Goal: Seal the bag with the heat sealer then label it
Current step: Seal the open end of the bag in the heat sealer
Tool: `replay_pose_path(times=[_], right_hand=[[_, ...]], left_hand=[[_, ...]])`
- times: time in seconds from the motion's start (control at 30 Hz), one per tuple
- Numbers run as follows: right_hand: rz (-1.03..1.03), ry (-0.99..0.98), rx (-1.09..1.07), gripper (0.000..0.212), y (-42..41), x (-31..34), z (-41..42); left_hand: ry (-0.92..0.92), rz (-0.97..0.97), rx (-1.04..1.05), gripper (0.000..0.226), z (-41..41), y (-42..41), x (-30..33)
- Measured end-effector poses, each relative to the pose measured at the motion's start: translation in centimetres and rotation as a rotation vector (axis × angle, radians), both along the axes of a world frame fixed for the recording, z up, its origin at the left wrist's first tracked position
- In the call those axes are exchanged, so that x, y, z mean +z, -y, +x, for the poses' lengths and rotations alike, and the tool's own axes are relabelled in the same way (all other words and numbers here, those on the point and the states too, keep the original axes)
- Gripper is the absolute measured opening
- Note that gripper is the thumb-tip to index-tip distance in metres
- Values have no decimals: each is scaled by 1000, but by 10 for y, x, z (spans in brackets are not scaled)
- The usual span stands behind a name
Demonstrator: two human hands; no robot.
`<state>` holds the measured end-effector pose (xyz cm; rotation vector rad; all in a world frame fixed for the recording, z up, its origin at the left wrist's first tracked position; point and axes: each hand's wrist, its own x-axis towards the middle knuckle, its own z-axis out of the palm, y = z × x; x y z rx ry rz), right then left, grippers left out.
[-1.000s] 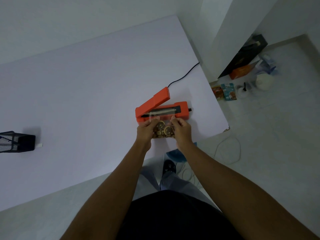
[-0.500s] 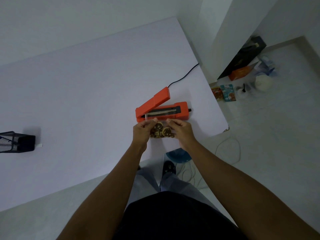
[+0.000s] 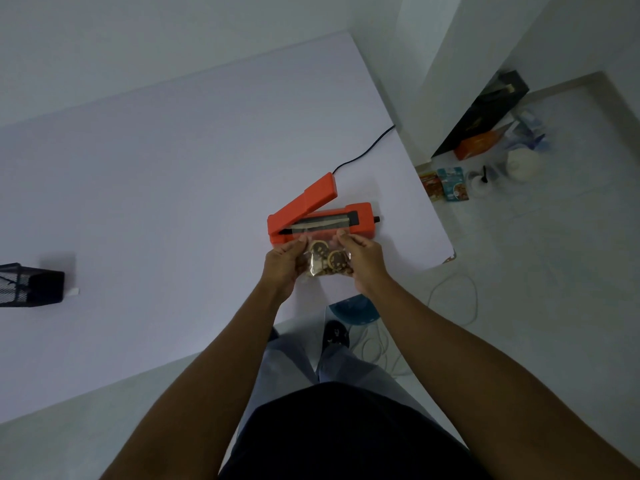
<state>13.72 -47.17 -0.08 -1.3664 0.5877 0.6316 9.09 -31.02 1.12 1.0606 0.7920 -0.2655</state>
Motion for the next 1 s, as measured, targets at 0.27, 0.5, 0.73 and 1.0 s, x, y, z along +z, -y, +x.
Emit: replay_pose_path(times=[0.27, 0.5, 0.73, 1.0], right_hand=[[-22, -36, -72, 34, -8, -5, 0], [-50, -15, -126, 20, -17, 3, 3], [-114, -44, -140, 14, -19, 0, 7], [-145, -45, -139, 12, -19, 0, 8]], left_hand=[[-144, 152, 147, 15, 8, 7, -7], [-246, 222, 259, 14, 18, 10, -11], [-311, 242, 282, 33, 25, 11, -13], [-338, 241, 269, 34, 26, 10, -15]])
